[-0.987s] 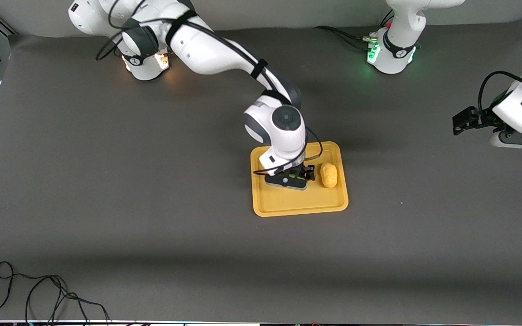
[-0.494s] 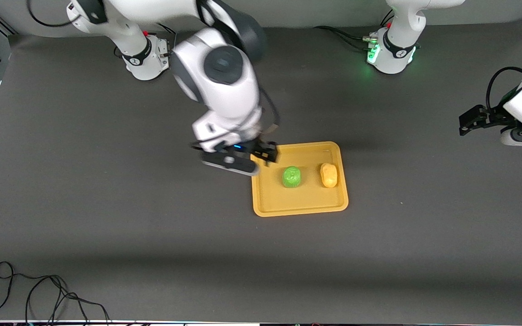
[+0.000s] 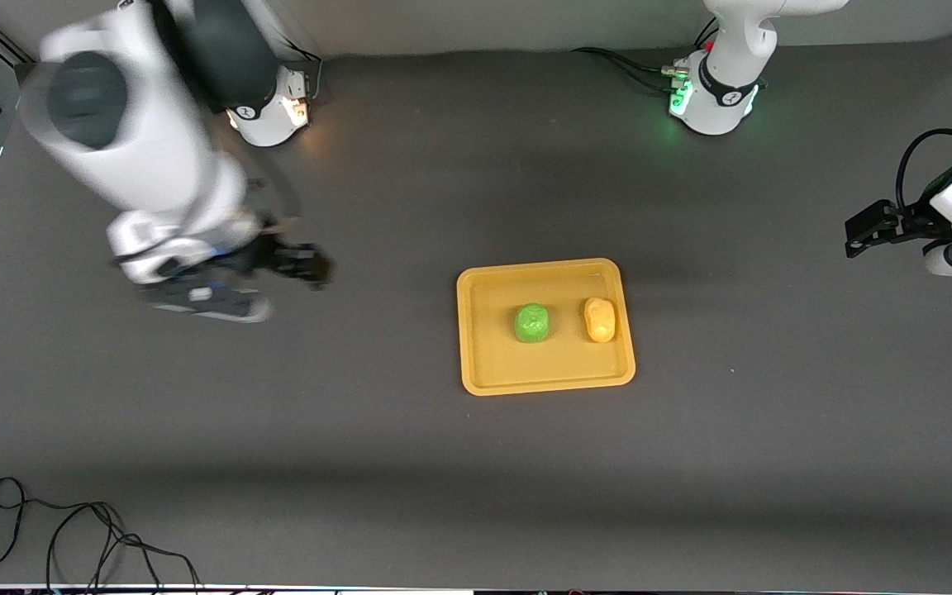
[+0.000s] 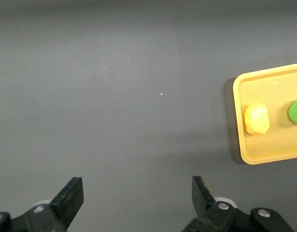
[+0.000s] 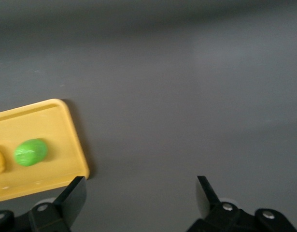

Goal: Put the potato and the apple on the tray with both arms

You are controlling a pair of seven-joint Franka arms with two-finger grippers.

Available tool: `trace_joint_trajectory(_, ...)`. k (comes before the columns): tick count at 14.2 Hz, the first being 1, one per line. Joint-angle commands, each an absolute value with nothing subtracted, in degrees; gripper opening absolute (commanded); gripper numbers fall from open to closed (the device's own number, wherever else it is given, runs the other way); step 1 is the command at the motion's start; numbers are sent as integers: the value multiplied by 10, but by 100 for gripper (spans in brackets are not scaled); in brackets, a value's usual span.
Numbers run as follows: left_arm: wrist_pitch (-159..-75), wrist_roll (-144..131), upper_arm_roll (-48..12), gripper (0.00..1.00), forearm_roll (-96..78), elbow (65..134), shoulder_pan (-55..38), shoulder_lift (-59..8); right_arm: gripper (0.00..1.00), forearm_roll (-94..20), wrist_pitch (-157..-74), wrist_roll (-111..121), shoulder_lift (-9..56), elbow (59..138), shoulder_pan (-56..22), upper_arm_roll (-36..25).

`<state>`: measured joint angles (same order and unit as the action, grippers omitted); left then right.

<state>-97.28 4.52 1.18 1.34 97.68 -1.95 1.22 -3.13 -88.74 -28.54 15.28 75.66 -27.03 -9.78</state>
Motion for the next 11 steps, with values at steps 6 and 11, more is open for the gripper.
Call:
trace_joint_trajectory(6,-960,98,21,99,-19,957,11,7,100,-12,-918,-71,9,922,-6,2)
trace_joint_trajectory(11,-961,85,18,99,-18,958,8,2,100,-4,-928,31,8,927,33,2)
